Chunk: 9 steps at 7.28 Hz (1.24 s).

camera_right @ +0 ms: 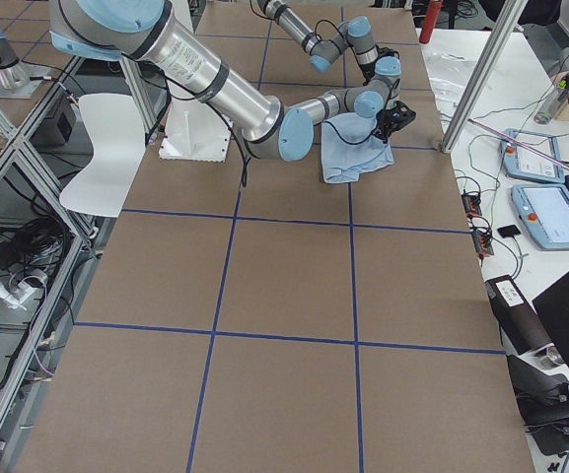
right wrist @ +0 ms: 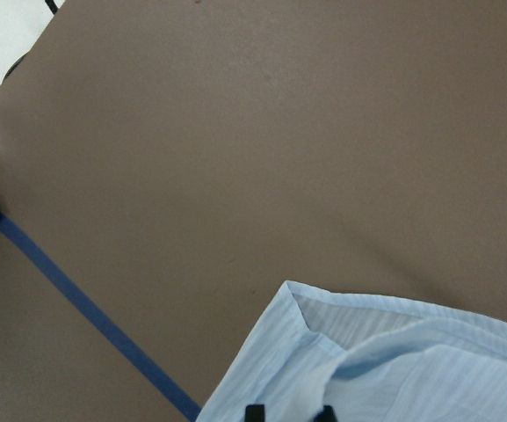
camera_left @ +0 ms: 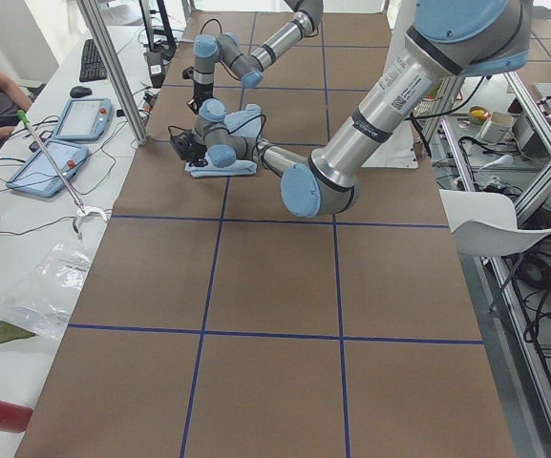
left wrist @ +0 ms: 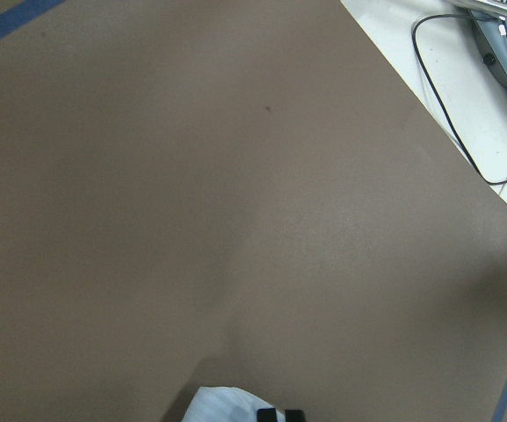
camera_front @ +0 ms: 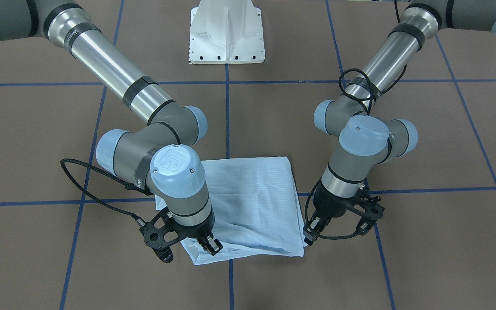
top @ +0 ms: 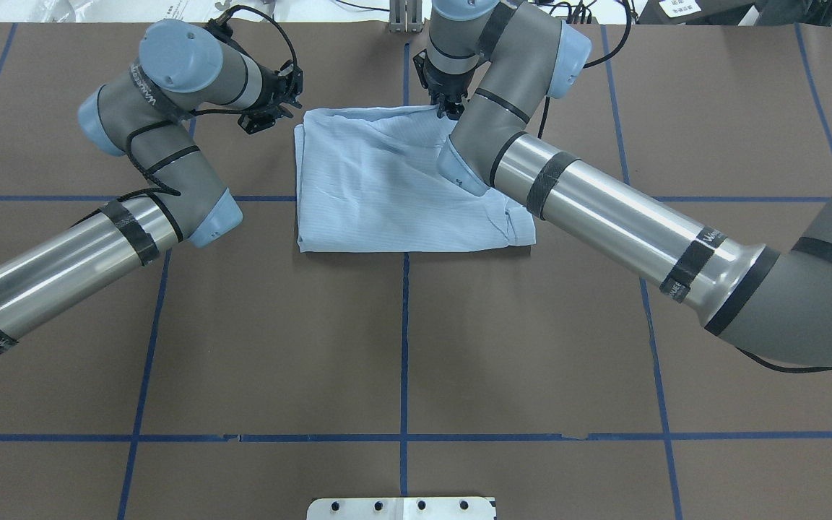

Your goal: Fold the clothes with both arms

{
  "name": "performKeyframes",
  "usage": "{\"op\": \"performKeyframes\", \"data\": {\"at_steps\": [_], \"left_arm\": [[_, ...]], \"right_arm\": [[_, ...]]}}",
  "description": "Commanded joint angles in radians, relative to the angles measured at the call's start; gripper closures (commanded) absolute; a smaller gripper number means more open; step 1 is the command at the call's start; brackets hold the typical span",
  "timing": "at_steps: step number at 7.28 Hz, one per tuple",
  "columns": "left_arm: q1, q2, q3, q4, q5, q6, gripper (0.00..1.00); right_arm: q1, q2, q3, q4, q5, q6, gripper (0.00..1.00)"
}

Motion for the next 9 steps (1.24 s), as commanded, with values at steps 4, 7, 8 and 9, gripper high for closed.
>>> {"op": "performKeyframes", "data": {"at_steps": [4,7,8,9], "left_arm": [[-0.062,0.035,-0.065,-0.019,-0.100,0.105,0.43],[-0.146,0.264,-0.390,0.131,-0.209,0.688,0.43],[-0.206,0.327,-0.453,0.191,-0.264,0.904,0.43],[-0.291,0.383,-0.490,0.221,-0.350,1.090,0.43]], "right_arm": [[0.091,0.000,0.050,-0.060,0.057,-0.175,0.00],[0.207,-0.325,0.475,-0.300,0.176,-0.554,0.00],[0.249,-0.438,0.558,-0.300,0.198,-0.694,0.00],[0.307,-0.523,0.597,-0.300,0.215,-0.851,0.00]]}}
